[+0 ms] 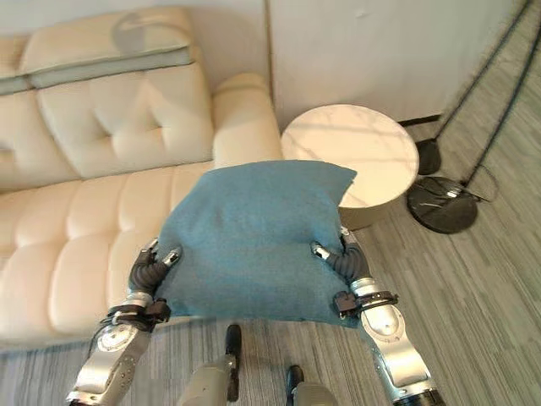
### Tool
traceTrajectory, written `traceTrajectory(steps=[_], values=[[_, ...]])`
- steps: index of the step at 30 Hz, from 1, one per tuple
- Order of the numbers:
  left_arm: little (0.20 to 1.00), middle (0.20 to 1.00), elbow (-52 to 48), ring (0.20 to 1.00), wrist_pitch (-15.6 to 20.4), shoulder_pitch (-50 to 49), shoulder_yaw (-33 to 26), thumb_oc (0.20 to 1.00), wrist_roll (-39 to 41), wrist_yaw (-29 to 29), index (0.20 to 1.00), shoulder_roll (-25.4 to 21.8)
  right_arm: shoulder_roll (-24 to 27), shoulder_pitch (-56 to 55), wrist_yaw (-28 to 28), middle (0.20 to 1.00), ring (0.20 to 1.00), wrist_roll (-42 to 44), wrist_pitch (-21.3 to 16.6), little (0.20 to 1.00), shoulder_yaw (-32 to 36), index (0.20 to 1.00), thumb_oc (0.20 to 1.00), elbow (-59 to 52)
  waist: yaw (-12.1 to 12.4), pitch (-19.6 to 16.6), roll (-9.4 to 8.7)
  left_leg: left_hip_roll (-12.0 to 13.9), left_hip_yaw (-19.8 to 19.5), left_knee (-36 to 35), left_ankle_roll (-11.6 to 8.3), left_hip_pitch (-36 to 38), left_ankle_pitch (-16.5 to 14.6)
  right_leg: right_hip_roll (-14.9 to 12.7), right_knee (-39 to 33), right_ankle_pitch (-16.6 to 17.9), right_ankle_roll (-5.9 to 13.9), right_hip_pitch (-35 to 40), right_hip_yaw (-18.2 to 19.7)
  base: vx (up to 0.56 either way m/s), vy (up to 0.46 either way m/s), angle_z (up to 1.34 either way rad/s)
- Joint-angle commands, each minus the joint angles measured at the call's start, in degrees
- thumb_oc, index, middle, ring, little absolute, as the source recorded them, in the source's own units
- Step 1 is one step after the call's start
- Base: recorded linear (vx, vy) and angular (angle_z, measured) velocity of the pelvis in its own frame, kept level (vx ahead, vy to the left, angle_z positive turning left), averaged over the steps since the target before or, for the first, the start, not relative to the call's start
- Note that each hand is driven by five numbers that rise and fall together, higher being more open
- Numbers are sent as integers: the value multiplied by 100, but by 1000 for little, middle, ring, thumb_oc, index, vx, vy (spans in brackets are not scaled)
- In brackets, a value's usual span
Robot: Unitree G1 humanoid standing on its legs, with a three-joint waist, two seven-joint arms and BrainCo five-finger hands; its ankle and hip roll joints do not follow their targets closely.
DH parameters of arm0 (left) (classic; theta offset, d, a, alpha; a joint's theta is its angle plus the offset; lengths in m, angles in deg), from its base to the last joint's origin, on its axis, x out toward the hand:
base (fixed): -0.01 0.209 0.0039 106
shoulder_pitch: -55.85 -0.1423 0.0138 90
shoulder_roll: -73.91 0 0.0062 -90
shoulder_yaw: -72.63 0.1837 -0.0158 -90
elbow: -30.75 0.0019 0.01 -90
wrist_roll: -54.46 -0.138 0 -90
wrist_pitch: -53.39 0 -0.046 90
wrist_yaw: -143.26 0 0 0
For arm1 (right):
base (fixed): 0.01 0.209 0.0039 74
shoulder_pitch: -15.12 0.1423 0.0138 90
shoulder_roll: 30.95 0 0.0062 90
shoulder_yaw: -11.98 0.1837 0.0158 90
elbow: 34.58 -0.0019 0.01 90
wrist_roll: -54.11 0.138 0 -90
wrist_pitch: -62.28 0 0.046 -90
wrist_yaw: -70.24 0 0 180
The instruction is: Pick up all the scattered cushions and arrange them neatly on the sofa.
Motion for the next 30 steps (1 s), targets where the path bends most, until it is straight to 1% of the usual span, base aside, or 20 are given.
traceTrajectory(steps=[1, 2, 3, 4, 5, 6, 7, 9, 11, 13, 14, 18, 19, 21, 22, 24, 26, 27, 28, 30], values=[[200, 200, -575, 200, 582, 490, 130, 200, 268, -427, 200, -87, -253, 469, -170, 200, 200, 40, -678, 200, -155, 200, 200, -808, -299, -319, -448, -516, 384, 649, 354, 293, -1495, -275, -1057, 351, 728, 366, 25, -241, 29, 53], [200, 200, -556, 200, 594, 593, 217, 200, 299, -405, 200, -36, -226, 454, -196, 200, 200, 19, -703, 200, -140, 200, 200, -843, -386, -348, -480, -426, 537, 632, 340, 530, -1620, -345, -1129, 402, 756, 315, -139, -316, 41, 75], [200, 200, -482, 200, 576, 805, 376, 200, 328, -414, 200, -24, -182, 384, -217, 200, 200, 28, -708, 200, -47, 200, 200, -897, -566, -439, -475, -204, 999, 427, 299, 873, -1673, -433, -1251, 401, 814, 277, -484, -172, 61, 104], [200, 200, -441, 200, 561, 889, 459, 200, 325, -434, 200, -13, -181, 323, -219, 200, 200, 32, -701, 200, 23, 200, 200, -937, -681, -482, -438, -72, 1320, 247, 261, 1019, -1611, -496, -1265, 431, 829, 276, -713, -95, 45, 140], [200, 200, -439, 200, 562, 890, 461, 200, 324, -433, 200, -11, -179, 320, -220, 200, 200, 33, -700, 200, 25, 200, 200, -940, -688, -480, -436, -76, 1311, 233, 260, 1027, -1602, -497, -1267, 431, 829, 283, -723, 33, 88, 167], [200, 200, -429, 200, 538, 947, 510, 200, 318, -452, 200, -15, -192, 304, -208, 200, 200, 38, -694, 200, 48, 200, 200, -953, -722, -534, -394, -23, 1424, 81, 199, 1114, -1638, -525, -1317, 374, 864, 324, -813, 6, 133, 138], [200, 200, -410, 200, 496, 923, 528, 200, 172, -490, 200, -45, -231, 327, -182, 200, 200, 118, -657, 200, 8, 200, 200, -905, -746, -491, -372, -87, 1348, 38, 221, 1032, -1509, -578, -1363, 470, 839, 373, -1001, 5, 133, 98], [200, 200, -415, 200, 469, 886, 521, 200, 135, -533, 200, -51, -256, 344, -204, 200, 200, 162, -642, 200, -18, 200, 200, -859, -752, -486, -376, -114, 1308, -11, 228, 1069, -1515, -616, -1371, 505, 862, 424, -1077, 10, 130, 50], [200, 200, -427, 200, 434, 775, 463, 200, 94, -576, 200, -75, -314, 430, -245, 200, 200, 210, -612, 200, -127, 200, 200, -794, -711, -489, -391, -174, 1249, -55, 272, 1106, -1552, -632, -1390, 526, 890, 486, -1071, 53, 138, 50], [200, 200, -429, 200, 414, 570, 341, 200, 53, -623, 200, -139, -395, 537, -312, 200, 200, 241, -587, 200, -256, 200, 200, -774, -579, -510, -467, -246, 1193, -62, 345, 1148, -1606, -661, -1349, 512, 932, 566, -1010, 79, 132, 23], [200, 200, -431, 200, 414, 568, 341, 200, 53, -623, 200, -140, -397, 537, -313, 200, 200, 241, -587, 200, -257, 200, 200, -773, -578, -509, -469, -247, 1196, -63, 345, 1150, -1607, -662, -1347, 511, 933, 566, -1007, 79, 125, 6], [200, 200, -438, 200, 396, 405, 216, 200, 31, -633, 200, -235, -483, 620, -393, 200, 200, 280, -547, 200, -393, 200, 200, -765, -403, -526, -553, -366, 1080, -21, 468, 1140, -1710, -742, -1162, 471, 1008, 549, -898, 80, 152, -1], [200, 200, -475, 200, 389, 342, 190, 200, 51, -651, 200, -248, -510, 605, -437, 200, 200, 280, -519, 200, -419, 200, 200, -771, -335, -529, -559, -441, 1007, 3, 544, 1138, -1760, -823, -1008, 434, 1057, 544, -879, 125, 250, 0], [200, 200, -498, 200, 376, 325, 198, 200, 30, -663, 200, -256, -519, 591, -462, 200, 200, 263, -518, 200, -429, 200, 200, -788, -313, -530, -552, -476, 998, -5, 572, 1146, -1773, -880, -874, 399, 1089, 509, -887, 82, 177, 1], [200, 200, -510, 200, 365, 322, 202, 200, 17, -668, 200, -265, -524, 570, -474, 200, 200, 226, -516, 200, -437, 200, 200, -789, -287, -530, -538, -522, 966, -28, 611, 1171, -1793, -970, -667, 402, 1134, 457, -901, 58, 161, -1], [200, 200, -567, 200, 346, 369, 261, 200, 7, -636, 200, -317, -551, 503, -468, 200, 200, 152, -521, 200, -410, 200, 200, -870, -322, -437, -510, -625, 813, -27, 714, 1187, -1817, -1170, 208, 636, 1208, 120, -805, 86, 243, 5], [200, 200, -559, 200, 352, 439, 316, 200, -75, -619, 200, -361, -594, 454, -442, 200, 200, 153, -519, 200, -368, 200, 200, -870, -384, -337, -456, -669, 688, -63, 761, 1257, -1855, -1124, 796, 692, 1209, -251, -634, 103, 187, 40], [200, 200, -549, 200, 350, 462, 352, 200, -94, -639, 200, -381, -607, 425, -433, 200, 200, 170, -524, 200, -340, 200, 200, -868, -414, -307, -440, -688, 619, -57, 777, 1298, -1890, -1033, 920, 658, 1167, -363, -528, 165, 155, 45], [200, 200, -526, 200, 357, 465, 359, 200, -114, -640, 200, -378, -608, 372, -462, 200, 200, 222, -538, 200, -298, 200, 200, -886, -487, -280, -413, -712, 533, -85, 763, 1367, -1909, -829, 973, 637, 1096, -635, -415, 183, 96, 24], [200, 200, -534, 200, 365, 416, 350, 200, -116, -672, 200, -395, -582, 329, -495, 200, 200, 344, -524, 200, -264, 200, 200, -877, -563, -234, -387, -773, 420, -118, 748, 1473, -1962, -707, 662, 620, 1089, -777, -393, 223, 86, 44]])
